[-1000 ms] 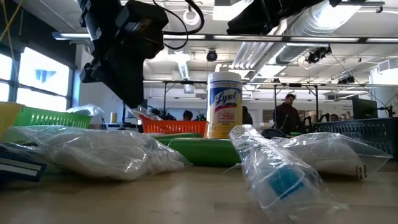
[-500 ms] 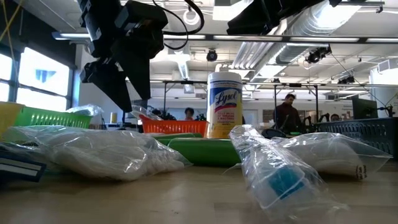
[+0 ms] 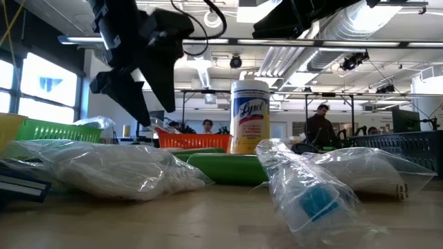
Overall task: Pick & Place Travel size toiletries
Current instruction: Put the green shampoo into the top black bin
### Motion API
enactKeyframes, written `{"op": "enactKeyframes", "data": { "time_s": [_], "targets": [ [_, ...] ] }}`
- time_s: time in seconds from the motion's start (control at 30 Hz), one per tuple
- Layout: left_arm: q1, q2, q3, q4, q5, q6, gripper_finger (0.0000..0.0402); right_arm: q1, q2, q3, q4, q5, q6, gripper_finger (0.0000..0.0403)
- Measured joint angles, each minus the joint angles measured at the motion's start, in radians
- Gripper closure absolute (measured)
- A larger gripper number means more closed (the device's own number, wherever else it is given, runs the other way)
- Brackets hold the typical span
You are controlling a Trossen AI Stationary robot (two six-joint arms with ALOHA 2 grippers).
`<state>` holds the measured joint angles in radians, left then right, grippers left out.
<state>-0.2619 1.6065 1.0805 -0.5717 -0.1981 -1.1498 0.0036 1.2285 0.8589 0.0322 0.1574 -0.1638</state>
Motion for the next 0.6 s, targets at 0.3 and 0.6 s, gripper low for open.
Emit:
{"op": "enactKeyframes", "data": {
  "time_s": [0.3,0.6],
  "targets": [
    [0.0,0.063,0.001,0.029,0.02,-0.012,0.0131,0.0,0.0,0.0,-0.016,-0.001,0.002,0.016],
    [0.0,0.135,0.002,0.033,0.053,-0.063,0.0131,0.0,0.0,0.0,-0.026,0.0,0.002,0.016]
  ]
}}
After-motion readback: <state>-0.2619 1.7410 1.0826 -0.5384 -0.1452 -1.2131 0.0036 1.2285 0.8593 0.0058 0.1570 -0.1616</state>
